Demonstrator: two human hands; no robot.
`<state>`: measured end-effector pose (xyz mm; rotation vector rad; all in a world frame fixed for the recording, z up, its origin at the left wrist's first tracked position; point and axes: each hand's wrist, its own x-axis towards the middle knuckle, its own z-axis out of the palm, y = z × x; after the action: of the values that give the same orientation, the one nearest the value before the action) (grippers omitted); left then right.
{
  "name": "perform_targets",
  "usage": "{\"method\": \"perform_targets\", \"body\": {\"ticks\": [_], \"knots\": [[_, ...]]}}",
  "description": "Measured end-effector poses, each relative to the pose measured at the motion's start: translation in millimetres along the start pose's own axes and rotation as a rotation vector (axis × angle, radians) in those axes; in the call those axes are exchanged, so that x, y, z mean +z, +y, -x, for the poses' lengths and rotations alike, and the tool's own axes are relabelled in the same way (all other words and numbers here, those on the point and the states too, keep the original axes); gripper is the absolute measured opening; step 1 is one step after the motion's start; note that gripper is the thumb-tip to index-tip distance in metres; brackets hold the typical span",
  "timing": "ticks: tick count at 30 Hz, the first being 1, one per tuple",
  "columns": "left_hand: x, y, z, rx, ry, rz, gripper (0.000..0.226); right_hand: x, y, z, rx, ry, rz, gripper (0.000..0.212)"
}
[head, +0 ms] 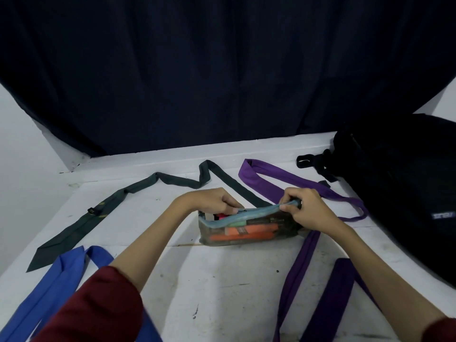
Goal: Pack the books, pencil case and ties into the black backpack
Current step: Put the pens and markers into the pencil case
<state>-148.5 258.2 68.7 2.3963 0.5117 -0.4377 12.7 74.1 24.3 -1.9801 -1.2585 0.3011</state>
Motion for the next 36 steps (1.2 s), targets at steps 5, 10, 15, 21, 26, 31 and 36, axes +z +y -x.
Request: {"method": "perform_targets", "body": {"ticks": [5, 10, 15, 21, 26, 31, 36], "knots": [[-6.4, -0.1, 0.2, -0.013, -0.074, -0.058, 0.038, -1.9, 1.3, 2.7, -0.001, 0.001, -0.015, 0.033], [14.2, -0.9, -0.4, 0.026, 0.207, -0.219, 0.041, 3.2, 4.4, 0.0, 0.008, 0.008, 0.03, 0.031], [20.2, -3.6, 6.2, 0.071, 0.227, -0.178, 0.035, 6.5, -4.2, -0.7, -0.081, -0.075, 0.139, 0.014], [23.6, 6.6, 3.6, 0.202, 0.368, -0.235, 0.019, 13.4, -4.3, -3.2, -0.051, -0.072, 0.103, 0.018], [20.1, 8.6, 2.1, 0.208, 0.367, -0.199, 0.013, 12.6, -3.2, -1.7, -0.044, -0.049, 0.094, 0.016], [22.6, 7.2, -4.8, 0.156, 0.352, -0.264, 0.01, 12.7, -5.3, -2.6, -0.05, -0.05, 0.121, 0.016], [22.5, 11.6, -6.3, 0.138, 0.32, -0.258, 0.005, 12.1, -5.6, -1.5, -0.061, -0.042, 0.126, 0.013]]}}
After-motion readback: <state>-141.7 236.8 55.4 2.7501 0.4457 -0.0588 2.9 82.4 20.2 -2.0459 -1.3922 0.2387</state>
